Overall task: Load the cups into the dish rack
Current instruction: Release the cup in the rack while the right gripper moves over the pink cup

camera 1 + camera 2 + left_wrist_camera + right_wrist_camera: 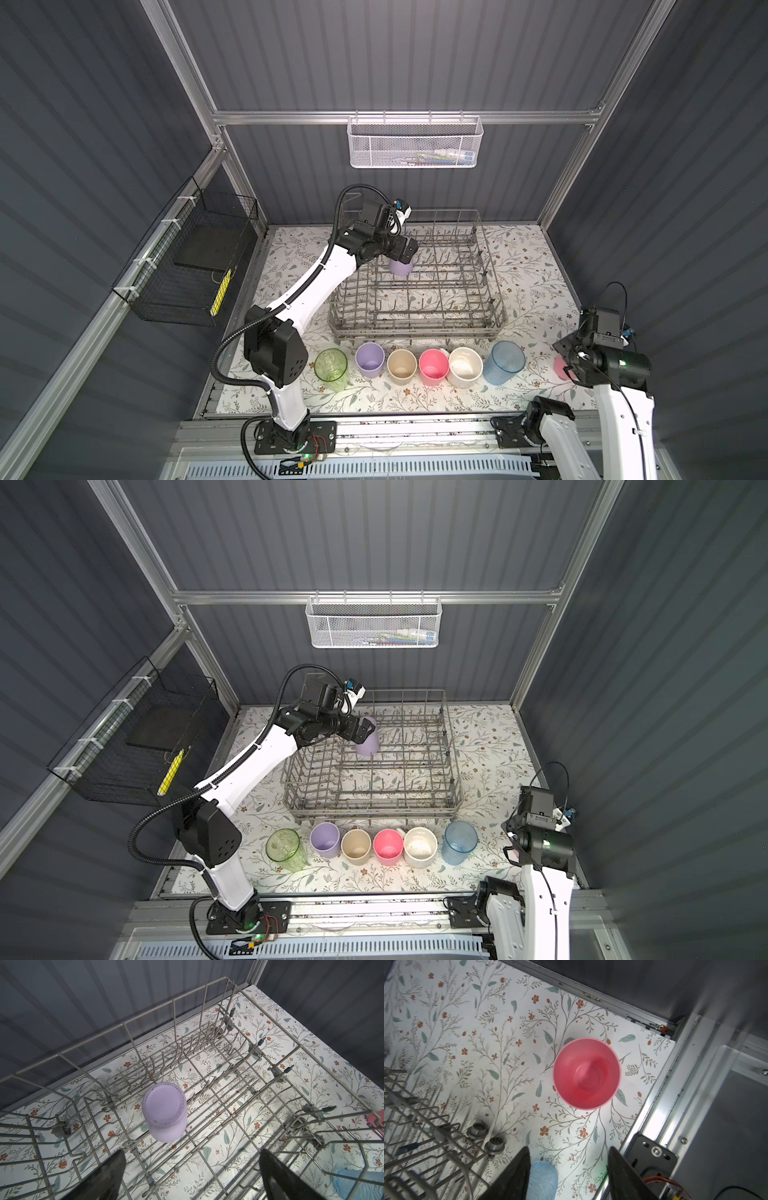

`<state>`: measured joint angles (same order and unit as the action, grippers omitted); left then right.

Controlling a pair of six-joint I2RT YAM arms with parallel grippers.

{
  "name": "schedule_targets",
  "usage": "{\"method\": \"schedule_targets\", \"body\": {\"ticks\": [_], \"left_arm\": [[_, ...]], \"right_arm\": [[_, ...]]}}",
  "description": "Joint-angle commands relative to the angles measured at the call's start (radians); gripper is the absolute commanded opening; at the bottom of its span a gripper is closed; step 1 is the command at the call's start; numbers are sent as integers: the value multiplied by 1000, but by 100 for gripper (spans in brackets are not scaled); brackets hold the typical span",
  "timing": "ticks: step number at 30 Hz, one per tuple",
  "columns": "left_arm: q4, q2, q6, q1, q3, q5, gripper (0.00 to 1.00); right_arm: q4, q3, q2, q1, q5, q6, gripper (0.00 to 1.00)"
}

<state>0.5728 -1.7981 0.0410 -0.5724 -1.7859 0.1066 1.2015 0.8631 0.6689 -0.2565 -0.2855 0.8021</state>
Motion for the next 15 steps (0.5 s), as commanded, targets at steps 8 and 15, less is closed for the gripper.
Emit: {"method": "schedule_targets", "body": {"ticks": [8, 15], "left_arm": [[35, 39, -37, 6, -19, 74, 100], [35, 39, -49, 6, -48, 95, 100]], "right_arm": [[-69, -56, 23, -4, -111, 22, 61], [-145, -86, 103, -15, -101, -19, 62]]}}
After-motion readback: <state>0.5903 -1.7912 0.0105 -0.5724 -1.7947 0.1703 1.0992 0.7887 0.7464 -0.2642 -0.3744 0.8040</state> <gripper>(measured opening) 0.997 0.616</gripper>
